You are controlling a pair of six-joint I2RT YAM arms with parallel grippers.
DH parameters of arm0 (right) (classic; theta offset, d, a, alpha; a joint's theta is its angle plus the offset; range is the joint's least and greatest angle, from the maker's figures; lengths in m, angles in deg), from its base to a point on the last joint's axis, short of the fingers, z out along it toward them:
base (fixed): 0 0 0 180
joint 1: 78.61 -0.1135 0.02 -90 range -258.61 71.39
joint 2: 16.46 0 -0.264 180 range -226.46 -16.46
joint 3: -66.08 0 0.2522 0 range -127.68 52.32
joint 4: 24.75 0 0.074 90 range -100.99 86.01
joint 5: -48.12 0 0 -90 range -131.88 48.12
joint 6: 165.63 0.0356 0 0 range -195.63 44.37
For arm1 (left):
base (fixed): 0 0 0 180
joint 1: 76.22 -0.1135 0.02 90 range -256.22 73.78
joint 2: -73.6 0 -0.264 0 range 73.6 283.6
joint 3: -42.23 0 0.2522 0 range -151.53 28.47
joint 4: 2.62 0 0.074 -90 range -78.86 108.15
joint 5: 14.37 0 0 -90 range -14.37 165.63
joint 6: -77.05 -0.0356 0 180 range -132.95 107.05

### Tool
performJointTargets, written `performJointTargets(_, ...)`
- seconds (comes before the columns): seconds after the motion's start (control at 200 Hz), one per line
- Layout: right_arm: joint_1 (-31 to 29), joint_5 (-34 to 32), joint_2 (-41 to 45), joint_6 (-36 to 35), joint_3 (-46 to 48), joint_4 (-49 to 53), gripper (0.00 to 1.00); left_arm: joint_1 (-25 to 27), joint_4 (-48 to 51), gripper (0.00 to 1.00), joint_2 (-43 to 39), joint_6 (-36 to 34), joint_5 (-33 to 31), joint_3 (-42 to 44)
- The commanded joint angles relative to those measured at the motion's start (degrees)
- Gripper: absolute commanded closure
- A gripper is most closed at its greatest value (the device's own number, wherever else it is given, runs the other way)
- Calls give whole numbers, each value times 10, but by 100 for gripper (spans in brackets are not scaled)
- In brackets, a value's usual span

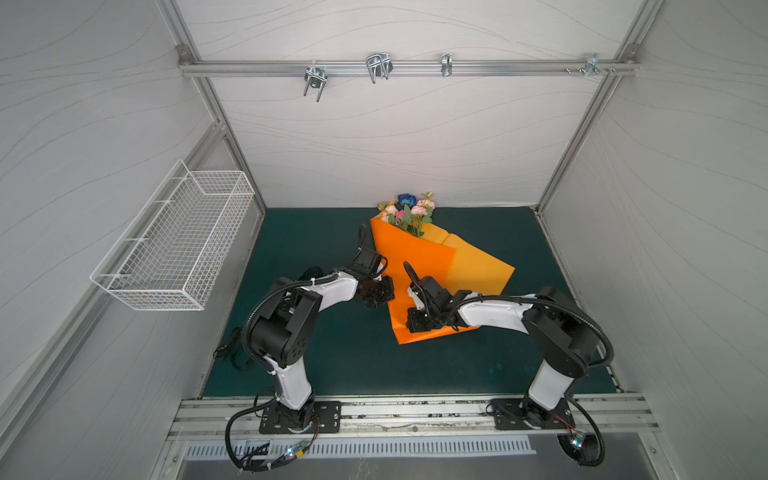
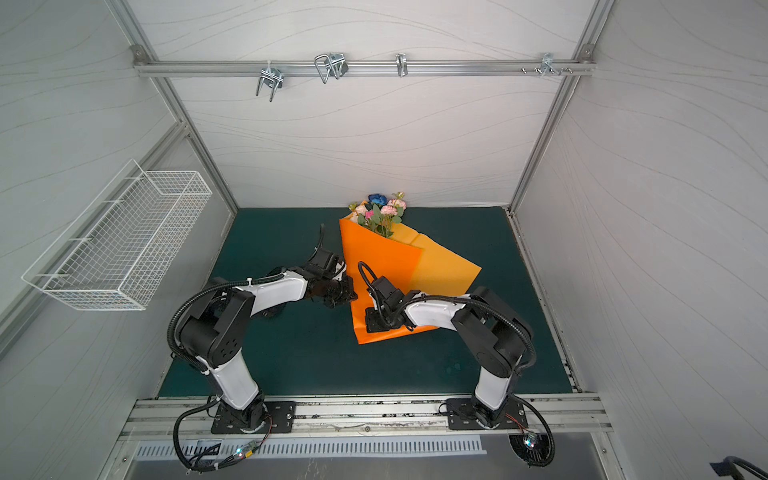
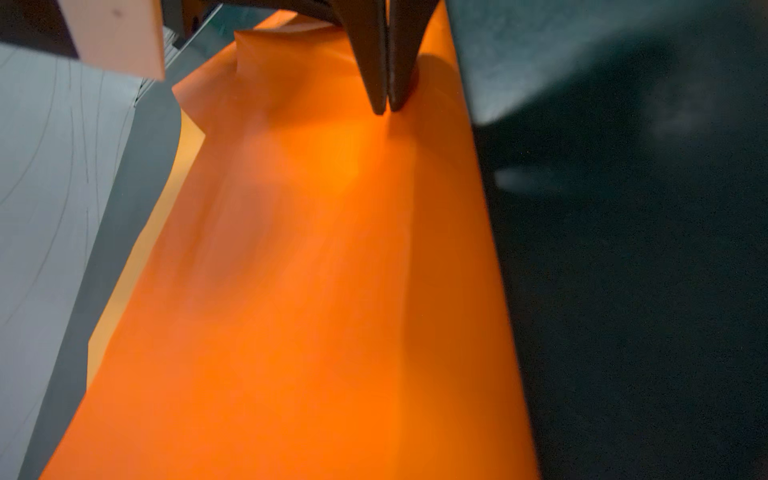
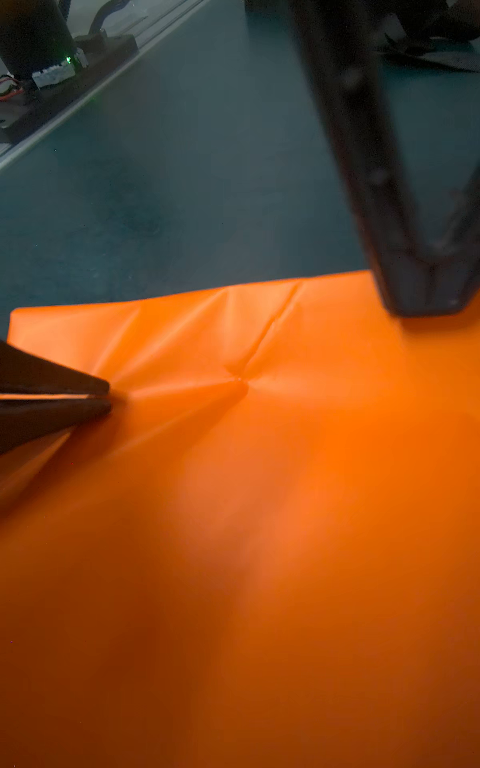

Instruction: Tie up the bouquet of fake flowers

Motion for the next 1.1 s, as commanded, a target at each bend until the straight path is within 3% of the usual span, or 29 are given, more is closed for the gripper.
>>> performJointTargets(0.0,1,4,-12,6,5,21,91,-17,-6,94,32,9,-9,-34)
performJointTargets(0.64,1,27,-23,10,8,16,93,-111,-46,95,132,48,22,-95)
performJointTargets(1.095,1,43,-45,8,-2,17,94,-153,-45,94,236,75,77,-229)
